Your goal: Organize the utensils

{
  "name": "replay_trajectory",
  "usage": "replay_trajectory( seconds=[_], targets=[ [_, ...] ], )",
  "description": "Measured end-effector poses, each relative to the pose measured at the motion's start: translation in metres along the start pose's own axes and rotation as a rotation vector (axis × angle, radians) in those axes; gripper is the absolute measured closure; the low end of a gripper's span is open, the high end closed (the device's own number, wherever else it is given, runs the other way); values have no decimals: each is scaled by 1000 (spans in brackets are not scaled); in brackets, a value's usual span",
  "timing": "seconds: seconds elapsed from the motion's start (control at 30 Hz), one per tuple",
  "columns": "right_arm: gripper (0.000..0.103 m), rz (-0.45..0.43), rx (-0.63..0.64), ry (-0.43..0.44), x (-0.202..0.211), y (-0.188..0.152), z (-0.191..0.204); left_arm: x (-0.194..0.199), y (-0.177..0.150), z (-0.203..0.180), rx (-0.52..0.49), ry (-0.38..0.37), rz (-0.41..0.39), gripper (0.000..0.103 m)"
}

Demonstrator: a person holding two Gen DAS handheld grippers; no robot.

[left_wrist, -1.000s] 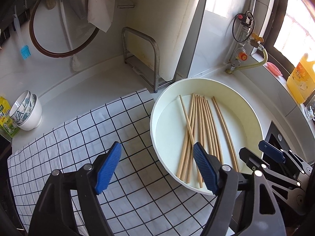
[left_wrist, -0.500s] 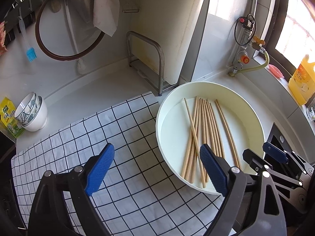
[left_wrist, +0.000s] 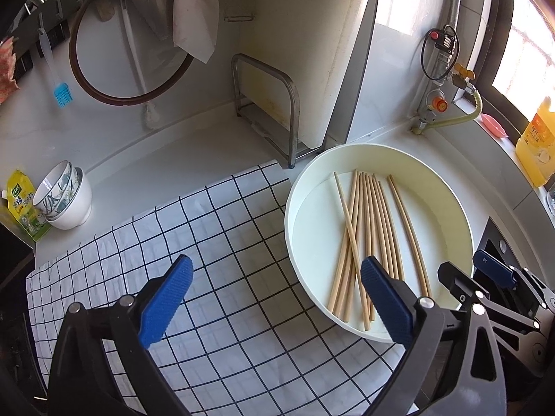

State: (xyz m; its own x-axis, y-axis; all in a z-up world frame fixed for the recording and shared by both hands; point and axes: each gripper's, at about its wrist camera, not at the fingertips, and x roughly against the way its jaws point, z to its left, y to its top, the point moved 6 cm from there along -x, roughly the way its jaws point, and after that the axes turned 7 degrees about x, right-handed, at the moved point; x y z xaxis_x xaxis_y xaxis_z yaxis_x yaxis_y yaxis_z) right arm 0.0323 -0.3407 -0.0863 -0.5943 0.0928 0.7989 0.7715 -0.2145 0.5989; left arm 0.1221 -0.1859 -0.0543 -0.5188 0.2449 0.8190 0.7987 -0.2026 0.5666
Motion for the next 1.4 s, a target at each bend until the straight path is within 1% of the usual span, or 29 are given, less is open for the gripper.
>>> replay_trajectory(
  seconds=[0.7,1.4],
  targets=[
    [41,-1,1,-3,0,1,2,-1,-1,2,-11,14,6,7],
    [41,2,4,-3,-1,0,2,-2,-1,5,1,18,17,7]
  ],
)
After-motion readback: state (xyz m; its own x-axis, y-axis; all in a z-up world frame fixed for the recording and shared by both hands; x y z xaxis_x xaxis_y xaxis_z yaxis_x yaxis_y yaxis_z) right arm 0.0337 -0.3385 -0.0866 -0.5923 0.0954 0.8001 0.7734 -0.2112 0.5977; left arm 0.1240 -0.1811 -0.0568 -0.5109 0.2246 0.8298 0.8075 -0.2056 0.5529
